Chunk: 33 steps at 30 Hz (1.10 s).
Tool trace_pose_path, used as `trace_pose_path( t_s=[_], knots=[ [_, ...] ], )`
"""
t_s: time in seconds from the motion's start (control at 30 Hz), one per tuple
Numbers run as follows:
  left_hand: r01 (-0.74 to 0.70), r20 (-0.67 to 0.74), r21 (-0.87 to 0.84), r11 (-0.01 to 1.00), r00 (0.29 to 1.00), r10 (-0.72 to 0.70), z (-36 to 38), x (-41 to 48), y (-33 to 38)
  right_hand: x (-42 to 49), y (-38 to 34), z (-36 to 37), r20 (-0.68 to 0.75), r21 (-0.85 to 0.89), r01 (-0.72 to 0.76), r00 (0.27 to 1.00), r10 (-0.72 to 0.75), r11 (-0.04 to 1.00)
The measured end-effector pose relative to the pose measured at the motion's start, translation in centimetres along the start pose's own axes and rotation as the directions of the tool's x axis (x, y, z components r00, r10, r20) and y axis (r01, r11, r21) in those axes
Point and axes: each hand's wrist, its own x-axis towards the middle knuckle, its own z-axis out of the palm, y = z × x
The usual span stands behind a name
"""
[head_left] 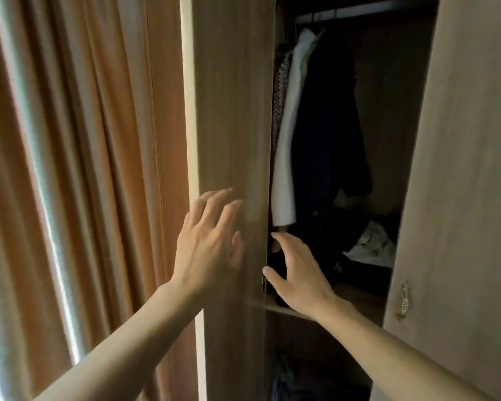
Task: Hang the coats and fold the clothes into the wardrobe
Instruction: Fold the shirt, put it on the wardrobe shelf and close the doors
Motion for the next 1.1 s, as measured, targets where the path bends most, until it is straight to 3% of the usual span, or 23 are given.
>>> trace_pose_path(
  t_s=[0.1, 0.23, 0.37, 0.6, 0.73, 0.93, 1.1],
  knots=[
    [0.1, -0.115, 0.083, 0.992, 0.989, -0.09, -1.0, -0.3, -1.2, 0.0, -2.2, 0.2, -0.001, -0.003, 0.02, 1.0, -0.02, 1.0],
    [0.274, 0.046, -0.056, 0.96, 0.961, -0.271, -1.2, 0.2, -2.5, 0.6, -3.8, 0.1, 0.006, -0.017, 0.026, 1.0, -0.026, 1.0],
    [0.235, 0.072, -0.077, 0.969, 0.971, -0.23, -0.5, -0.2, -3.3, 0.6, -4.4, 0.0, -0.017, 0.007, 0.024, 1.0, -0.024, 1.0],
    [0.26, 0.037, -0.331, 0.907, 0.964, -0.262, 0.6, -0.8, -2.8, -0.6, -2.9, -1.6, -0.06, 0.014, -0.015, 0.998, 0.016, 1.0],
    [0.214, 0.025, -0.398, 0.892, 0.975, -0.222, 1.3, -0.7, -1.6, -1.2, -1.5, -2.7, -0.091, 0.03, -0.053, 0.994, 0.055, 0.998],
    [0.057, 0.056, -0.531, 0.846, 0.998, -0.032, 2.2, -0.2, 2.8, -2.3, 0.4, -3.8, -0.091, 0.025, -0.108, 0.99, 0.109, 0.994],
    [-0.019, 0.063, -0.531, 0.847, 0.996, 0.062, 3.9, 1.2, 7.2, -3.7, 2.2, -5.7, -0.099, 0.004, -0.128, 0.987, 0.128, 0.992]
  ],
)
